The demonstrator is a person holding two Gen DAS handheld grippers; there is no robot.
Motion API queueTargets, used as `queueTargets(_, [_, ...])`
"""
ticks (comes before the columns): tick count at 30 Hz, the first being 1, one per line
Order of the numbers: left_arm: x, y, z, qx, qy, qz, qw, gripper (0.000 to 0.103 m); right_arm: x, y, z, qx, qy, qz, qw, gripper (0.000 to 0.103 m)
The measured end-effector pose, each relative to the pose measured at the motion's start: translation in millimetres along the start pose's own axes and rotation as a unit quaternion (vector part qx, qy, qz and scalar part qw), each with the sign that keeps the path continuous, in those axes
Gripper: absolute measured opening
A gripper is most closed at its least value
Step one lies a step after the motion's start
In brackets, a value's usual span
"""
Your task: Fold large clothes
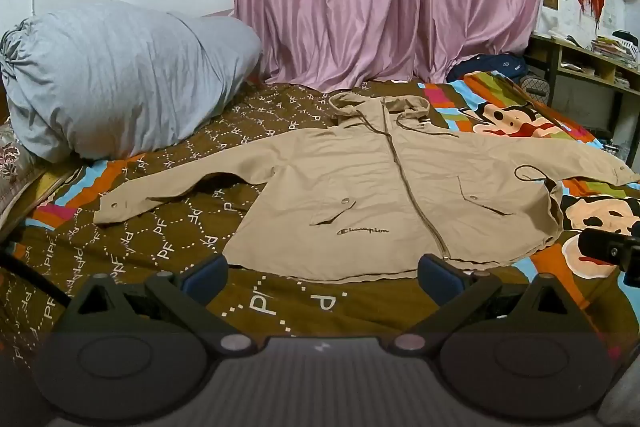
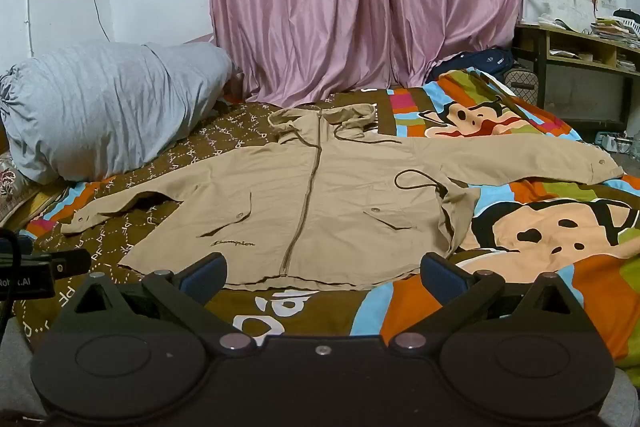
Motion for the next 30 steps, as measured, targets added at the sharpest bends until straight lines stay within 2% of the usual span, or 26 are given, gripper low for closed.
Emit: queueTargets(30, [2.5, -1.1, -5.0, -0.001, 0.006, 0.003, 1.0000, 0.103, -0.2, 0.0, -0.4, -0.001, 0.001, -0.001, 1.000, 0.103])
Point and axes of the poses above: each gripper's, at about its wrist camera, not at the fingertips, and x roughly the way its jaws point, y to its left, z to its top, the point moved 1 cm from there along x, roughly the way its jaws point, and after that the axes turned 6 degrees about y, right-handed, at the moved point
